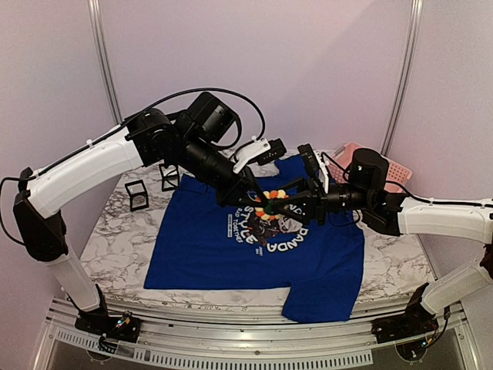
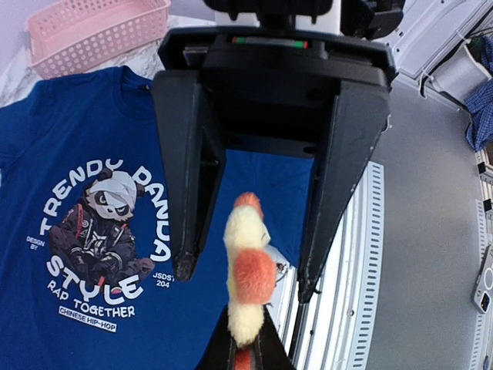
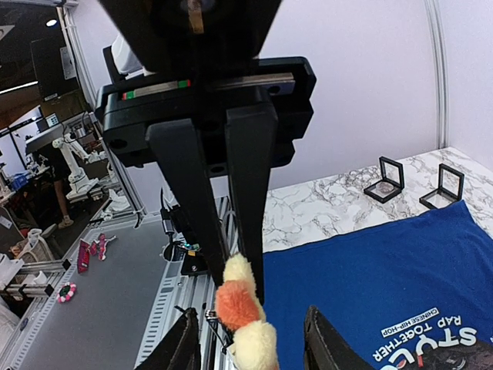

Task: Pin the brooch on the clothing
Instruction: Pass from the left arm to the right

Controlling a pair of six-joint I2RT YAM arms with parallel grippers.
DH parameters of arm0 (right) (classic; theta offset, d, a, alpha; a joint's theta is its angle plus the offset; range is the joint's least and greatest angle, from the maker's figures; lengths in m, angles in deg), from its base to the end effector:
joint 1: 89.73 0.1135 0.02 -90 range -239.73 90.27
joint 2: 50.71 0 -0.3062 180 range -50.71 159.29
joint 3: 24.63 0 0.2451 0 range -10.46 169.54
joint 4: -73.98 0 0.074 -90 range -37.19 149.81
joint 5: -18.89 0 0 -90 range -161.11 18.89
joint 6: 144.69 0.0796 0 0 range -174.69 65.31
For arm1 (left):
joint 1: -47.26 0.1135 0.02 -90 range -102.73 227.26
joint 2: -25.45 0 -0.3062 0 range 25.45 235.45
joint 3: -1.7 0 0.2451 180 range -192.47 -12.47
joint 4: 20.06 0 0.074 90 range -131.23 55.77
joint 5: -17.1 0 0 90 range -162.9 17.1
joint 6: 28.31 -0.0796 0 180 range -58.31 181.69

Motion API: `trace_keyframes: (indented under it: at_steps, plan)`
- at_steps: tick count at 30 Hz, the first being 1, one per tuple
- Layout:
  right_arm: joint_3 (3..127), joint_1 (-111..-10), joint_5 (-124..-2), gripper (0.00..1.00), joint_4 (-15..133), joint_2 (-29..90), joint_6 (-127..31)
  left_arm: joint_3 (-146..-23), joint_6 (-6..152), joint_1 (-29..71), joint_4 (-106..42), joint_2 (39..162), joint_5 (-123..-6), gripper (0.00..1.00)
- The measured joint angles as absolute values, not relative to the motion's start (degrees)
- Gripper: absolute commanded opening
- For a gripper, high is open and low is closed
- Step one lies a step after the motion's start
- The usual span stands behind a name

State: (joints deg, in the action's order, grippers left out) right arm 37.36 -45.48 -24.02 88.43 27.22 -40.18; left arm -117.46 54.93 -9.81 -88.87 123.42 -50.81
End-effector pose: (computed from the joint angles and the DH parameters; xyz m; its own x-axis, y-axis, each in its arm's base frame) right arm 0.1884 0.2649 0.3423 -0.2685 -0.0234 -0.9630 -0.9630 -0.0179 0.2689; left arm 0.1872 -0.3441 0.3962 -0.2910 0.6499 -0.7021 0.9564 0.2159 -0.1965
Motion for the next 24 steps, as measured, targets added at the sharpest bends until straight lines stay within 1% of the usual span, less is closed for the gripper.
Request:
trace_keyframes:
  at_steps: [6,16,21,24]
  plan:
    - [36.5,-45.5,-24.0,0.35,89.0,27.2,-39.9,-117.3,54.9,-9.8,-87.9,123.4,-50.6,0.00]
    - [36.2,-45.5,-24.2,0.21,89.4,27.1,-39.4,-117.2,54.9,-9.8,-87.4,123.4,-50.3,0.00]
    - [36.2,-45.5,-24.3,0.19,89.0,27.1,-39.4,-116.9,54.9,-9.8,-87.3,123.4,-50.1,0.00]
    - [36.2,-45.5,-24.6,0.21,88.5,27.1,-39.3,-116.7,54.8,-9.8,-87.3,123.4,-50.2,0.00]
